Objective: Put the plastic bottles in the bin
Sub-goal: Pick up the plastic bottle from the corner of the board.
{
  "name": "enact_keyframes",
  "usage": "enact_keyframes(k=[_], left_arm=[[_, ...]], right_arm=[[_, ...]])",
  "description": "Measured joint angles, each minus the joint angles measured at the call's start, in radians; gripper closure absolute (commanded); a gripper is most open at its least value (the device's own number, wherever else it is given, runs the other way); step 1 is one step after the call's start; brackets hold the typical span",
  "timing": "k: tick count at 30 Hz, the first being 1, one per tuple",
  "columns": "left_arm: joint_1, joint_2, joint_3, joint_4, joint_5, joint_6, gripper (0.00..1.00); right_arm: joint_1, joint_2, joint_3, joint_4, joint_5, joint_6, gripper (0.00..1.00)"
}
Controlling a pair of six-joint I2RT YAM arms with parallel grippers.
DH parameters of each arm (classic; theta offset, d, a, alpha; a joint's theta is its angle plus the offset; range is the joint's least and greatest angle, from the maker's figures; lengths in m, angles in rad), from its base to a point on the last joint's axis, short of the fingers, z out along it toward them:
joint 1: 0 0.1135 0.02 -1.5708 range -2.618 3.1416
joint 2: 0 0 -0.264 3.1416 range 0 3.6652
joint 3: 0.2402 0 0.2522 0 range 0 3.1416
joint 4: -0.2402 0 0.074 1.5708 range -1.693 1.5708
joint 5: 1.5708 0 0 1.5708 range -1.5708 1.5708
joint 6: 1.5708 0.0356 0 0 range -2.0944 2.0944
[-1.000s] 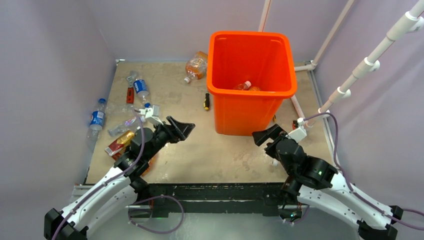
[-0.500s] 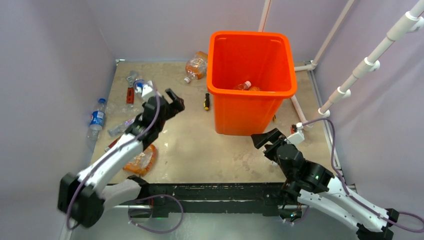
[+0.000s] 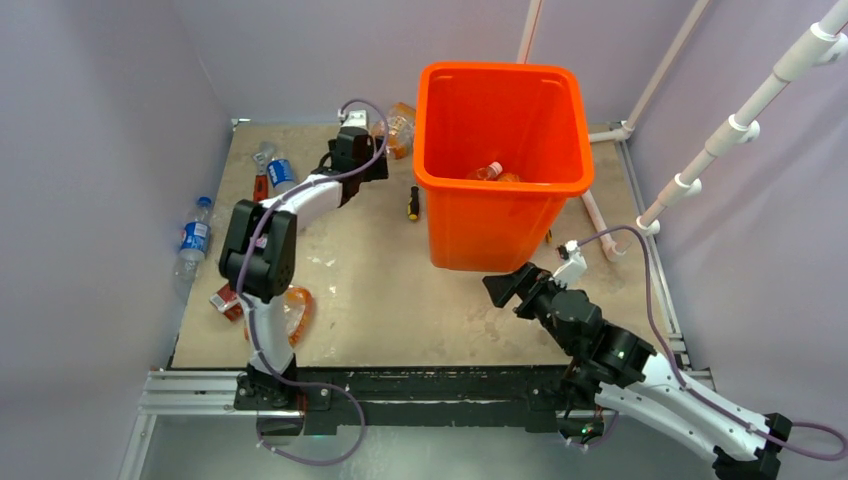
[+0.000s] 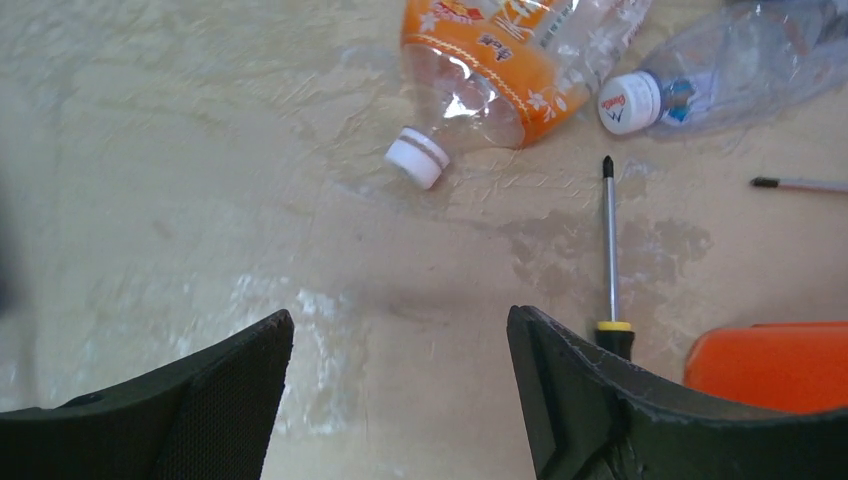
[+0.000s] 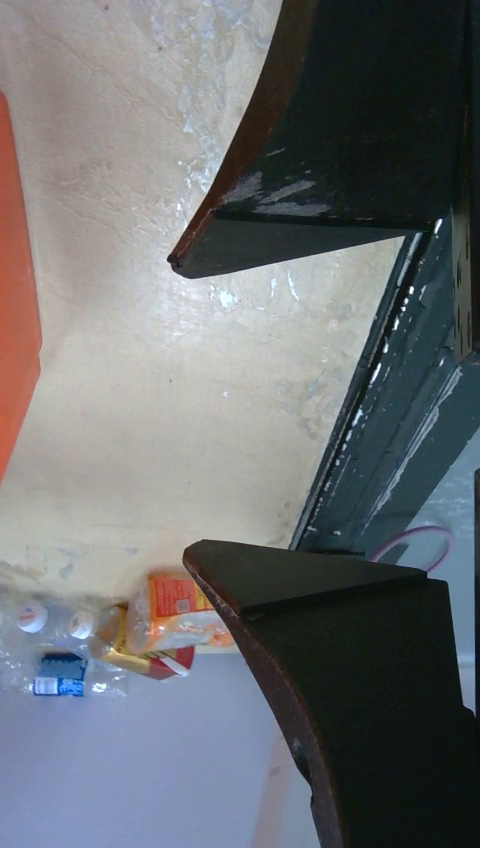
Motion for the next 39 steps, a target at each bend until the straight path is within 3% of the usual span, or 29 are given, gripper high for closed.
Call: enact_keyframes(k=[1,3,7,11,22,32,39], left_arm=[[0.006,0.033,0.026,0.004,0.026,0.038,0.22],[0.022,0.091,0.072,0.004,0.079,0.098,0.05],[0.084,0.199,0.144,0.005,0.211,0.168,0.01],[0.138,0.307,0.206,0.006,0.306,0.198,0.01],[0.134,0.442,0.386,0.029,0.416,0.280,0.17],[0.134,0.500,0.470,0.022,0.426,0.310,0.49],[0.134,0.500,0.465,0.026,0.431,0.304,0.83]], right_arm=[[0.000,0.000,-0.002,0.009,-0.008,-0.015,0.01],[0.000,0.000,-0.002,0.030,-0.025,-0.042,0.01],[0.000,0.000,-0.008,0.076,-0.068,-0.092,0.01],[0.000,0.026,-0.010,0.105,-0.104,-0.130,0.01],[0.000,0.061,-0.015,0.142,-0.160,-0.162,0.01],[0.000,0.017,-0.024,0.143,-0.161,-0.165,0.01],[0.000,-0.009,-0.025,0.138,-0.160,-0.164,0.02]])
